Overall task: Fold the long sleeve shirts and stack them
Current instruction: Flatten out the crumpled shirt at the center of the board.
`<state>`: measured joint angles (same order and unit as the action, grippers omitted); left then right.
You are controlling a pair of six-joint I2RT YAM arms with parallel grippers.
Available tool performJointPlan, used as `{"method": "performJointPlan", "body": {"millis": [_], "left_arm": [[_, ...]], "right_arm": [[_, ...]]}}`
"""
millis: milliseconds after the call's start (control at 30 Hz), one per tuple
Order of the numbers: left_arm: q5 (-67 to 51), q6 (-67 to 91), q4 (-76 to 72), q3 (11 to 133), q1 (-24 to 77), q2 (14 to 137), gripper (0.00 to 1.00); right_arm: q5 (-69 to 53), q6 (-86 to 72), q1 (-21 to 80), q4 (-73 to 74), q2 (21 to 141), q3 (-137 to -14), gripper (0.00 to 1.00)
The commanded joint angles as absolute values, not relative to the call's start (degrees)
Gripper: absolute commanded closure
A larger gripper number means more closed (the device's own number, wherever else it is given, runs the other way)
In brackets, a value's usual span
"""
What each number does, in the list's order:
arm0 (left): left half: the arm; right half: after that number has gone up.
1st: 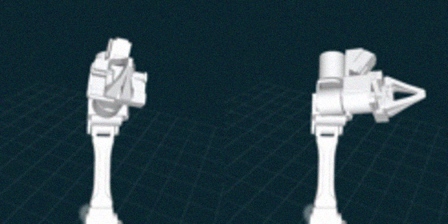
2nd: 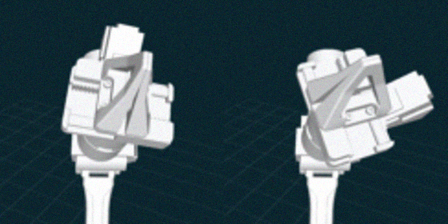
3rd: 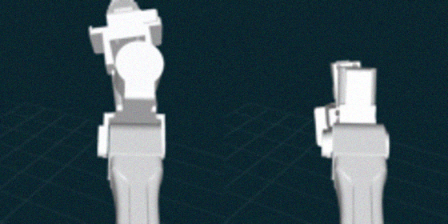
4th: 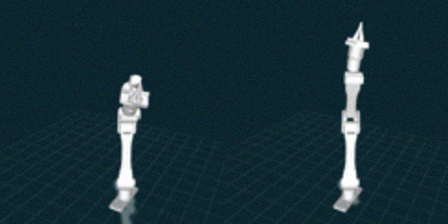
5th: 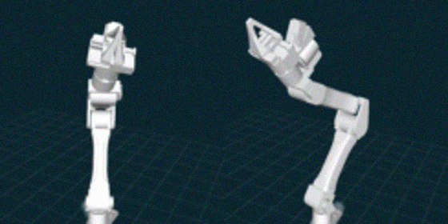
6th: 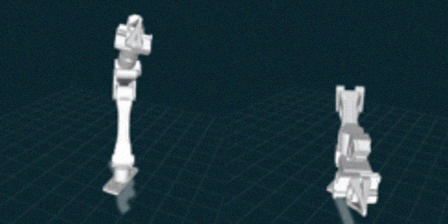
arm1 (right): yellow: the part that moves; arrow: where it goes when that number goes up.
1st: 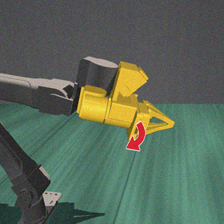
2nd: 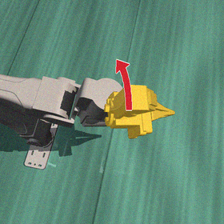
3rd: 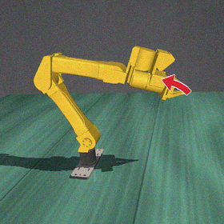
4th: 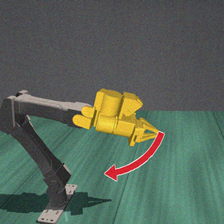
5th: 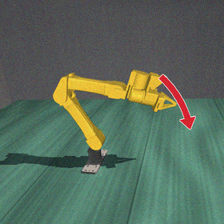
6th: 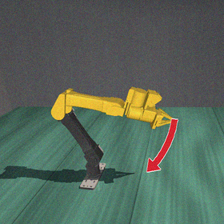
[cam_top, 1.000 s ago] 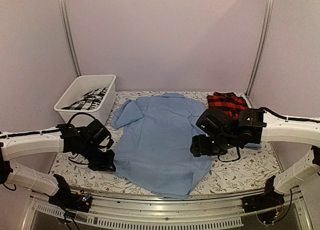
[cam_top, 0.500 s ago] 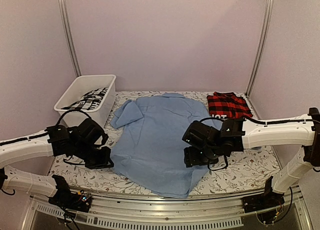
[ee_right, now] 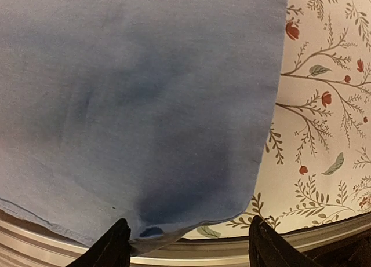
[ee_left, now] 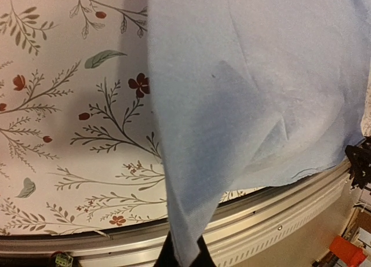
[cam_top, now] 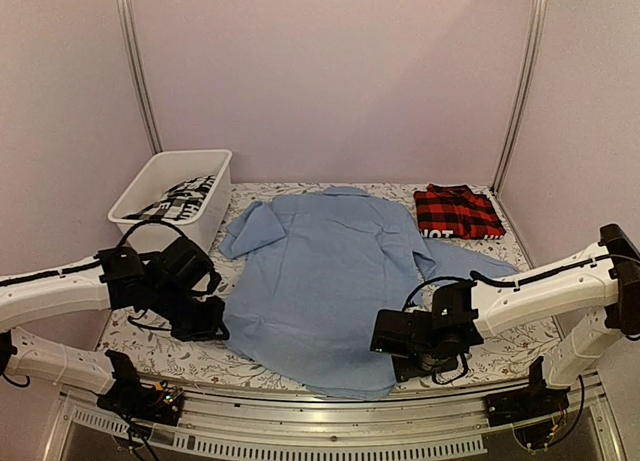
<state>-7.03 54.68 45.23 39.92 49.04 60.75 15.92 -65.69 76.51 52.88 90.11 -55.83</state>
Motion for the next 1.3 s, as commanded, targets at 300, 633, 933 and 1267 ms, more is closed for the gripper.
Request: {"method": "performJointPlan", "body": {"millis": [300,633,933,1267], "left_arm": [[-18.4,50.4,51.88,42.63,50.43,62.92,1.0],[-20.61,47.78,56.74,44.74,51.52,64.73,0.81],[-14.35,45.3,59.34,51.27,49.93,66.27,0.6],[-8.47,40.95,51.22,57.98,40.58,73.3,0.6]], "right_arm": [[15.5,-72.95,76.07,52.48,77.72,-47.01,0.84],[14.78,-70.79,73.66,54.92,72.56,-46.93,0.96],[15.85,-69.86,69.93,63.08,67.87,-47.61,1.0],[12.89,-64.63,69.3,59.85,67.37,-50.61,0.6]]}}
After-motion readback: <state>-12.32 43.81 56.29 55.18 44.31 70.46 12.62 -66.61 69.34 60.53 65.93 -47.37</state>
